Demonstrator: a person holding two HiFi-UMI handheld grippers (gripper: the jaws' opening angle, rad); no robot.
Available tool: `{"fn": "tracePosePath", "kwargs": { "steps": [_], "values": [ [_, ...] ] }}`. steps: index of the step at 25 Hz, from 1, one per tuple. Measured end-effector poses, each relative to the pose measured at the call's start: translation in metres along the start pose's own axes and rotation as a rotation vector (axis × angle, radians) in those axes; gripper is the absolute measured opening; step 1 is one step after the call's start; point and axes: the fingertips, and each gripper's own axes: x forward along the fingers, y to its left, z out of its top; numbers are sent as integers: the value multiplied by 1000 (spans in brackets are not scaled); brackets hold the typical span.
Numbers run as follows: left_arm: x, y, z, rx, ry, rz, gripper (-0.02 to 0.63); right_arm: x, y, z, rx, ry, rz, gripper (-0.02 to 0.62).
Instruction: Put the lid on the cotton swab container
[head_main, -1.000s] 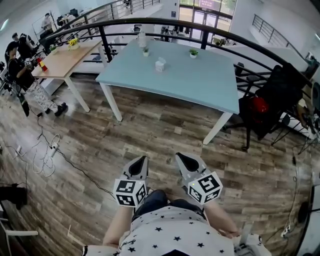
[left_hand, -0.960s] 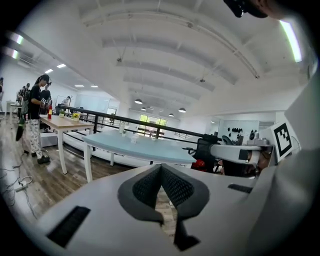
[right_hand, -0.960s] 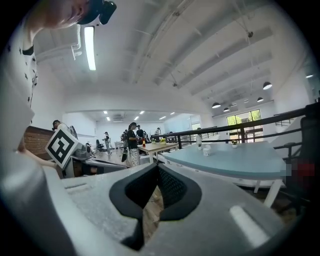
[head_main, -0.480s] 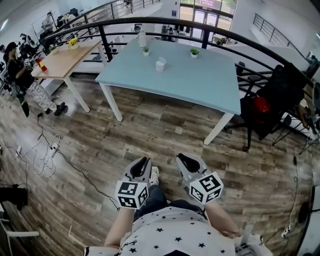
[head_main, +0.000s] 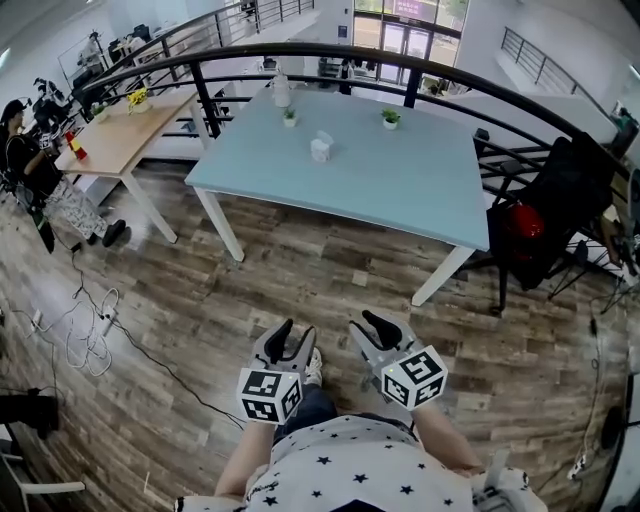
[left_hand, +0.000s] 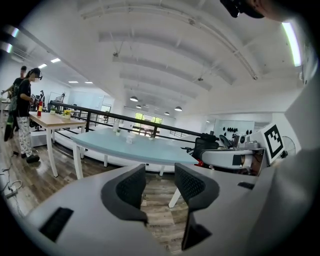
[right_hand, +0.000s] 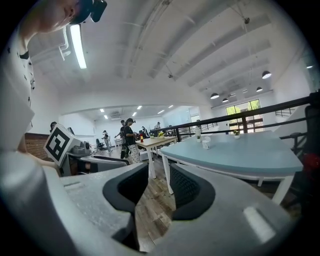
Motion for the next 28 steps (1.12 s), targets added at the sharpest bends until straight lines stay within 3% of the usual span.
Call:
{"fn": "tracePosePath", "kwargs": {
  "steps": [7,28],
  "values": [
    [50,35,37,11,1,-29,181,56,-34,29,12,6,-11,158],
    [196,177,131,48,7,-69,181,238,-135,106,25,-15,-65,161]
  ]
}}
